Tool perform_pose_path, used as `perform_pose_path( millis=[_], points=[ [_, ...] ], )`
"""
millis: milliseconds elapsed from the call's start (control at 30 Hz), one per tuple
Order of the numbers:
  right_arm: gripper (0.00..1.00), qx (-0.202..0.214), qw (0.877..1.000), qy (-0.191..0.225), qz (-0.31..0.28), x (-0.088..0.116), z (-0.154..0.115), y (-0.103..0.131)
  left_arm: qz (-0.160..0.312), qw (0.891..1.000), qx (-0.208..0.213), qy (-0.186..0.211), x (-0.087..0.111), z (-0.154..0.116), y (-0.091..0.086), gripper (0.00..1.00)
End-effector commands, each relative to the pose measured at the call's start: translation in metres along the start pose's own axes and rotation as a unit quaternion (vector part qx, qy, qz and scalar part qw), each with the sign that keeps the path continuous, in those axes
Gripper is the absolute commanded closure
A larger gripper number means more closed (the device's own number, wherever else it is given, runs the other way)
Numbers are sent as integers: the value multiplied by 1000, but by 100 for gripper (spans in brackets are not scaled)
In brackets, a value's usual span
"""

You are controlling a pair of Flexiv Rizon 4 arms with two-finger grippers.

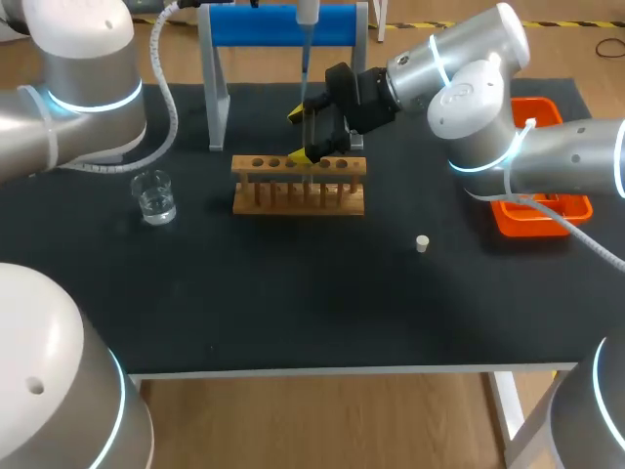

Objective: Invert the test tube, pick up the pipette, mount the tip to pipette, aspirate from beaker and dispense into the tube, eject the tip, return the pipette, and cap with the stopper.

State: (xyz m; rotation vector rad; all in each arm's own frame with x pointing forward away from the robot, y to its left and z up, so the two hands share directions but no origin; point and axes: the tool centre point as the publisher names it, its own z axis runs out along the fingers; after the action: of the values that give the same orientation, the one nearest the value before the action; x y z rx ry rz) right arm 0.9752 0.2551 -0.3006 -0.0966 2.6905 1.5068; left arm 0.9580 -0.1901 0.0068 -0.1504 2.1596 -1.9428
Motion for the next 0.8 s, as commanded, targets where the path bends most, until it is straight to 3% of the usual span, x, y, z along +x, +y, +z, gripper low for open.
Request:
perform_pose_path(
  millis=[33, 800],
  points=[
    [0, 1, 1000, 2, 0, -1, -1, 0, 2, 1000, 4, -5, 1, 1, 3, 100],
    [0, 1, 1000, 2, 0, -1, -1, 0, -8, 1000, 11, -1, 0, 9, 15, 100]
  ],
)
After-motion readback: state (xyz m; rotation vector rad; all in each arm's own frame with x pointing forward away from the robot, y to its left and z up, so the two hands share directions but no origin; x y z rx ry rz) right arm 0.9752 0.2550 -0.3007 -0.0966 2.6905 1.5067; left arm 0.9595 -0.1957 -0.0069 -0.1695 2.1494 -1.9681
